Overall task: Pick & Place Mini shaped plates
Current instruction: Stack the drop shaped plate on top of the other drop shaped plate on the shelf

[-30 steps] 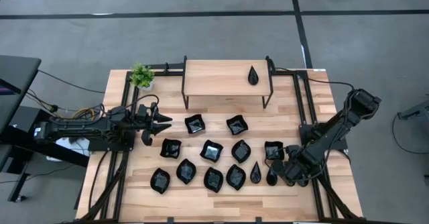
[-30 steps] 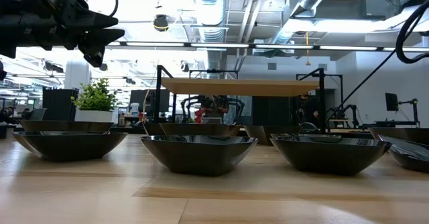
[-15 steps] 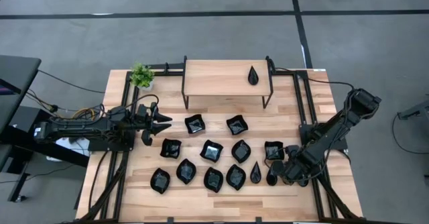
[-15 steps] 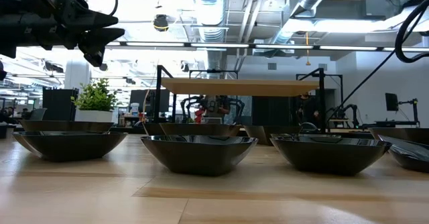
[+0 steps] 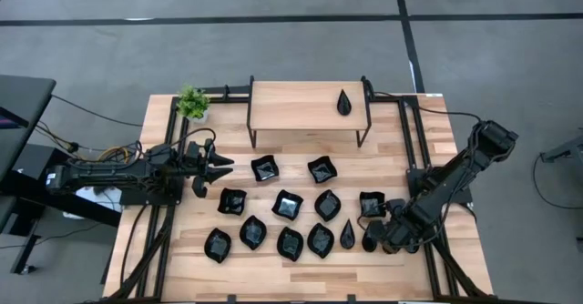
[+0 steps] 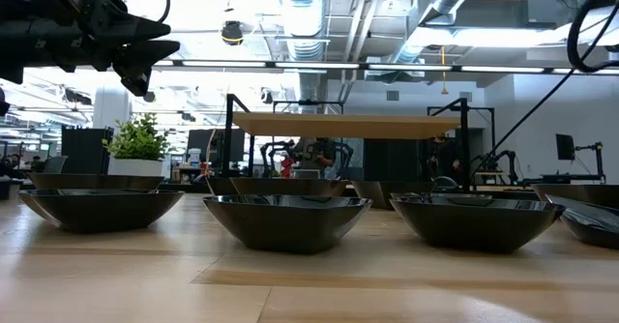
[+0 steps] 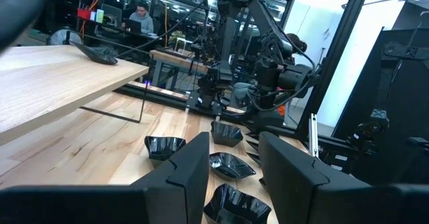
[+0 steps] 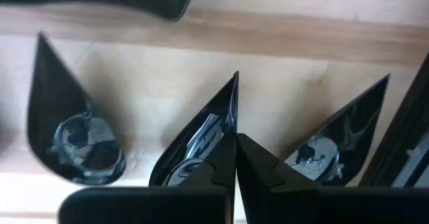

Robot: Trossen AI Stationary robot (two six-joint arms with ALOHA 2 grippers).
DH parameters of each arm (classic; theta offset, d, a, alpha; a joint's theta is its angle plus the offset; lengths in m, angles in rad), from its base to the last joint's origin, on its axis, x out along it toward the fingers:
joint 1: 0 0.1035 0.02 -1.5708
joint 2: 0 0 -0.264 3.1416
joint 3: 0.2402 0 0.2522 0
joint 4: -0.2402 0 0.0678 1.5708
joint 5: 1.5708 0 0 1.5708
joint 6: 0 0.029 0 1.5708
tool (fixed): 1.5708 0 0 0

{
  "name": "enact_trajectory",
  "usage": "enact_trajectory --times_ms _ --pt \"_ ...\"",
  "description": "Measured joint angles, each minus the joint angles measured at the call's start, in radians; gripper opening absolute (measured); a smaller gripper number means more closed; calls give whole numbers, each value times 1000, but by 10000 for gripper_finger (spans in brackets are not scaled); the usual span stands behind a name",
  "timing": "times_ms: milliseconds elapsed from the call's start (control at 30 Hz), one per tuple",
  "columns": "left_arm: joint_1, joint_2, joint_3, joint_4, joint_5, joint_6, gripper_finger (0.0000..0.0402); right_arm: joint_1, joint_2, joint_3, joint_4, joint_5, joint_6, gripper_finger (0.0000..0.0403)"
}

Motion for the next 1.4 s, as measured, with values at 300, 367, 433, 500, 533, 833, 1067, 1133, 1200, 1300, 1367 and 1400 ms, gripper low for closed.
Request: enact_trajectory --times_ms 300,367,433,500,533,833,1067,1133,1200,1300,1367,1400 --pt "0 0 0 6 0 0 132 0 -69 151 -45 5 -111 1" --pt "0 0 0 6 0 0 132 0 -100 192 -46 73 -170 1" --pt "0 0 0 7 0 1 132 -7 -137 229 -44 185 -241 1" --pt "0 0 0 7 0 2 132 -23 -174 255 -47 313 -340 0" --pt "0 0 0 7 0 2 132 -37 -194 267 -46 376 -390 0" --pt "0 0 0 8 0 3 132 -274 -389 297 -41 580 -922 0" --pt "0 0 0 8 0 3 132 -522 -493 297 31 586 -1408 0" --pt "0 0 0 8 0 3 132 -582 -507 297 83 589 -1548 0" --pt "0 0 0 8 0 3 132 -634 -513 297 150 575 -1700 0" --pt "0 0 0 8 0 3 132 -690 -510 297 255 556 -1913 0" --pt "0 0 0 8 0 3 132 -717 -509 297 335 556 -2039 0" --pt "0 0 0 8 0 3 132 -730 -508 297 369 556 -2090 0"
